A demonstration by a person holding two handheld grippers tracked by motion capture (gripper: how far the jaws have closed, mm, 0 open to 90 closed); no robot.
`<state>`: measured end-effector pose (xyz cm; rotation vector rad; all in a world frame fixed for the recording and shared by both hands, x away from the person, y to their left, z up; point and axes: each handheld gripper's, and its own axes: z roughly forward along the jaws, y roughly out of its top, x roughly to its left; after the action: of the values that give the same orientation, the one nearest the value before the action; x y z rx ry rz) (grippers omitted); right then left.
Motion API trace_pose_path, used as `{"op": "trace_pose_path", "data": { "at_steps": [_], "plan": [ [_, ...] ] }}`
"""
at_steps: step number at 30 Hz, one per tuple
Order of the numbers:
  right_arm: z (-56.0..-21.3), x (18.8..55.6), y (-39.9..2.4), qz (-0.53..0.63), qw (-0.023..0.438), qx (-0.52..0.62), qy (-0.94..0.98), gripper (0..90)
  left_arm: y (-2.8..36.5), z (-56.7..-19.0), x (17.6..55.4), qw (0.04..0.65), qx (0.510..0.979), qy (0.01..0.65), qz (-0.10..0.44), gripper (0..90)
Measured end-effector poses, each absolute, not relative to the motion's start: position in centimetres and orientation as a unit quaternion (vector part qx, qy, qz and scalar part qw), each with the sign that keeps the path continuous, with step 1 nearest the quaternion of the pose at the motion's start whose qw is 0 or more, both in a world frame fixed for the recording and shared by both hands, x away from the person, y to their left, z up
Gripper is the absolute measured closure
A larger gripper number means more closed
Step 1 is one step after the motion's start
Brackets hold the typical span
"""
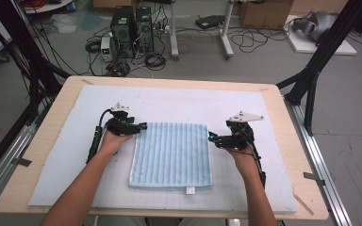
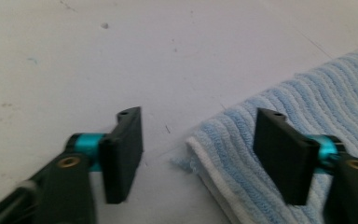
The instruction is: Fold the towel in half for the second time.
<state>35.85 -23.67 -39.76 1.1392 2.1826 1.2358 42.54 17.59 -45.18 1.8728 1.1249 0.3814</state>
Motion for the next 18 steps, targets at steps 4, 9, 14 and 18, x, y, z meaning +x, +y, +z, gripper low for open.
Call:
{"op": "trace_pose_path", "data": {
  "at_steps": [4, 9, 14, 18],
  "plan": [
    [-40.0, 36.1, -23.9, 0.440, 0.191, 0.413, 0.774, 11.5, 16.4, -45.1, 42.1, 0.413, 0.788, 0.417, 0.186, 59.8],
    [-40.1, 36.3, -23.9, 0.440, 0.189, 0.414, 0.774, 11.5, 15.7, -45.1, 41.7, 0.406, 0.805, 0.384, 0.197, 80.5],
    [-40.4, 36.6, -23.6, 0.435, 0.185, 0.415, 0.777, 11.5, 15.8, -45.2, 41.8, 0.411, 0.804, 0.385, 0.190, 84.6],
    [-40.9, 37.2, -23.5, 0.434, 0.182, 0.426, 0.773, 11.5, 15.9, -45.2, 41.8, 0.413, 0.802, 0.388, 0.188, 84.9]
  ]
}}
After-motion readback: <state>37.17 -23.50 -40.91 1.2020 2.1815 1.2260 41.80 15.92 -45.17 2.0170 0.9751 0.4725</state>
